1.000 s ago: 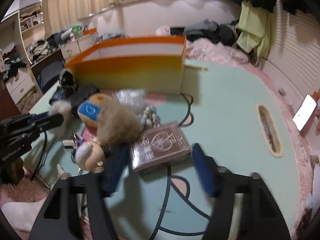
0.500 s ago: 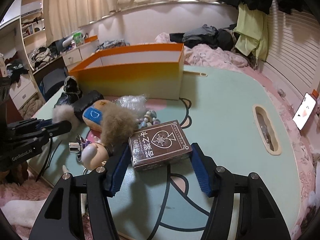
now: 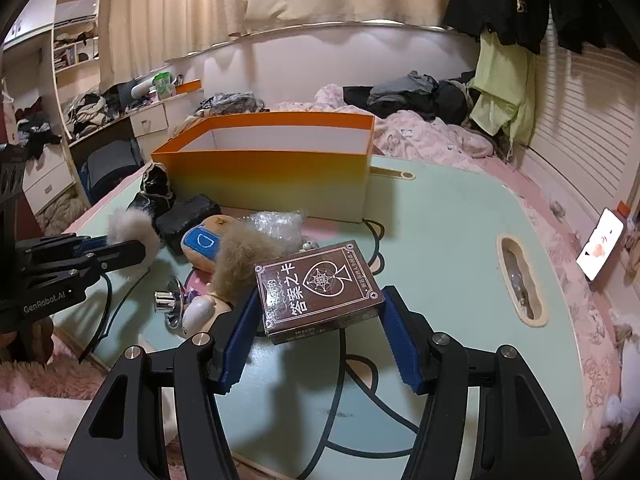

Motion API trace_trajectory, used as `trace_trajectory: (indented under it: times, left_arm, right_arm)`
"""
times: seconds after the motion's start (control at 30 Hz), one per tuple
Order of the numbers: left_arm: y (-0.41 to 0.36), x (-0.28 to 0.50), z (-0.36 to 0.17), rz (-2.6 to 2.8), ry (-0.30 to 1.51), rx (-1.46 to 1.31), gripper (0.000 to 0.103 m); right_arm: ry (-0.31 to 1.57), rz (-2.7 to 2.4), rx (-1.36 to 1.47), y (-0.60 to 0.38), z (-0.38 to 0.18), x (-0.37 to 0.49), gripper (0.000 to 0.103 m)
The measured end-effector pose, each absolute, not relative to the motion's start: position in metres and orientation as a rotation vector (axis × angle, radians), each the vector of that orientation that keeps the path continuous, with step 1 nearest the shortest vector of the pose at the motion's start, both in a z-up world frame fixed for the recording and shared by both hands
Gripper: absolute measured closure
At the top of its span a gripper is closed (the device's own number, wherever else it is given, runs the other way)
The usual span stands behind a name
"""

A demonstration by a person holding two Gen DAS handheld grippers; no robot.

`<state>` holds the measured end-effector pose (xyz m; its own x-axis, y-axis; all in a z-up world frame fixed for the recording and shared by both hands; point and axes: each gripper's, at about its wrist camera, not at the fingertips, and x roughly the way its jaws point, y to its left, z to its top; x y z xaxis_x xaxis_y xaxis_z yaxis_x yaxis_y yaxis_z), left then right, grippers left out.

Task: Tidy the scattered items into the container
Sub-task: 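Grasp brown card box with right tool while left tool lifts white pompom, then carry brown card and white pompom over box, release both into it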

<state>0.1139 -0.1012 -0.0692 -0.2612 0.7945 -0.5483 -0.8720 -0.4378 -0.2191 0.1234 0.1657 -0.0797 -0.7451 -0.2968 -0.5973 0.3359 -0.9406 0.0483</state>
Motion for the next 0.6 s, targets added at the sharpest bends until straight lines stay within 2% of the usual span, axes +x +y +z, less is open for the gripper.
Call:
trace_trajectory:
  times: [0.6]
  left_arm:
    - [-0.076, 0.078, -0.007, 1.920, 0.047, -0.631, 0.081]
  right_arm:
    - [0.109, -2.699, 0.707, 0.151, -0.030, 0.097, 0.042]
